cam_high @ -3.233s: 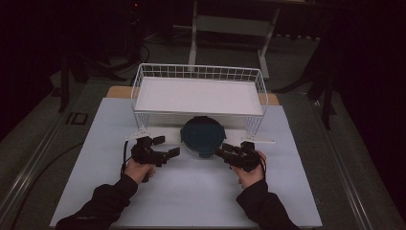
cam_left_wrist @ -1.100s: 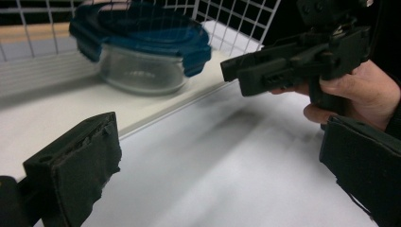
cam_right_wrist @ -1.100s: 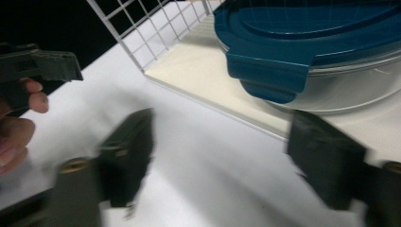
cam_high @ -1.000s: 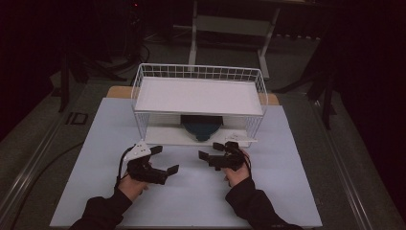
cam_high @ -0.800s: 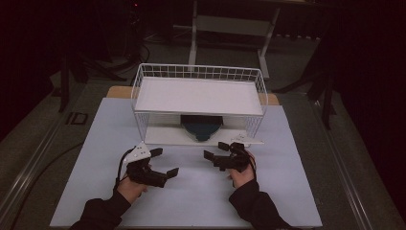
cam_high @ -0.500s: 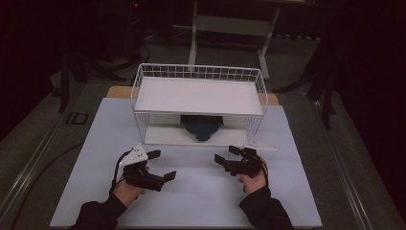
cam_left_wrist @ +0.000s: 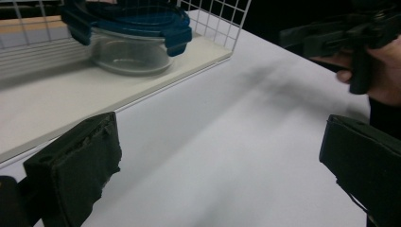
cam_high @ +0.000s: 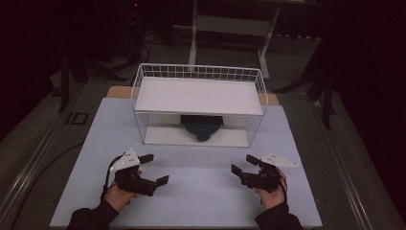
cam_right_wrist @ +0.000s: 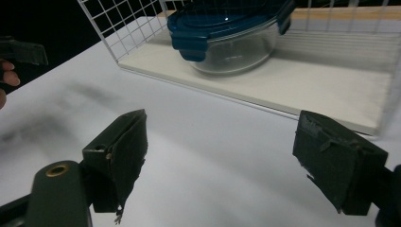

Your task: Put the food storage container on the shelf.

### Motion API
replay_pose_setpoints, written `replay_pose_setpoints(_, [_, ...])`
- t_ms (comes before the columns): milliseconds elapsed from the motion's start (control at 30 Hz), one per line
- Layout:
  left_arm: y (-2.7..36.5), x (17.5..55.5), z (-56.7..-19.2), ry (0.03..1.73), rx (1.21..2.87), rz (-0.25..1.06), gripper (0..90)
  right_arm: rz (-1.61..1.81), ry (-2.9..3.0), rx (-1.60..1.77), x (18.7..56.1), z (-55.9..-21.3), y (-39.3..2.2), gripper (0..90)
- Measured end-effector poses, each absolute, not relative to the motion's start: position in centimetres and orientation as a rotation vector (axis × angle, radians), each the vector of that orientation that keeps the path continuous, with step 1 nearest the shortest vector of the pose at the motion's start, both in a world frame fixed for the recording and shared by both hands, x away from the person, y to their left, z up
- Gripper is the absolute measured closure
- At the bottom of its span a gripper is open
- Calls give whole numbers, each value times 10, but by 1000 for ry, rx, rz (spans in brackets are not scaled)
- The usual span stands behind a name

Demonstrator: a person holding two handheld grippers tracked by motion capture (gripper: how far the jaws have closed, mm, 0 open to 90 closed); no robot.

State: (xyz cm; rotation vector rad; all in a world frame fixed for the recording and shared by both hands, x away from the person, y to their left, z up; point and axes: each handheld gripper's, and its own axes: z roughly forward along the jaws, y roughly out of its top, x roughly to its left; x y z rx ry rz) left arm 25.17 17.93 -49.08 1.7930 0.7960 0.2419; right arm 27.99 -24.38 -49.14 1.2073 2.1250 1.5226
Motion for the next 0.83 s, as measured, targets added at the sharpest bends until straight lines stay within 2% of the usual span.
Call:
replay_pose_setpoints(367, [185, 245, -492, 793, 1780, 244, 2, 1471, 2155, 1241, 253, -501, -267, 170])
replay_pose_setpoints(833, [186, 246, -491, 787, 1763, 256, 2, 1439, 2179, 1236, 256, -509, -268, 170])
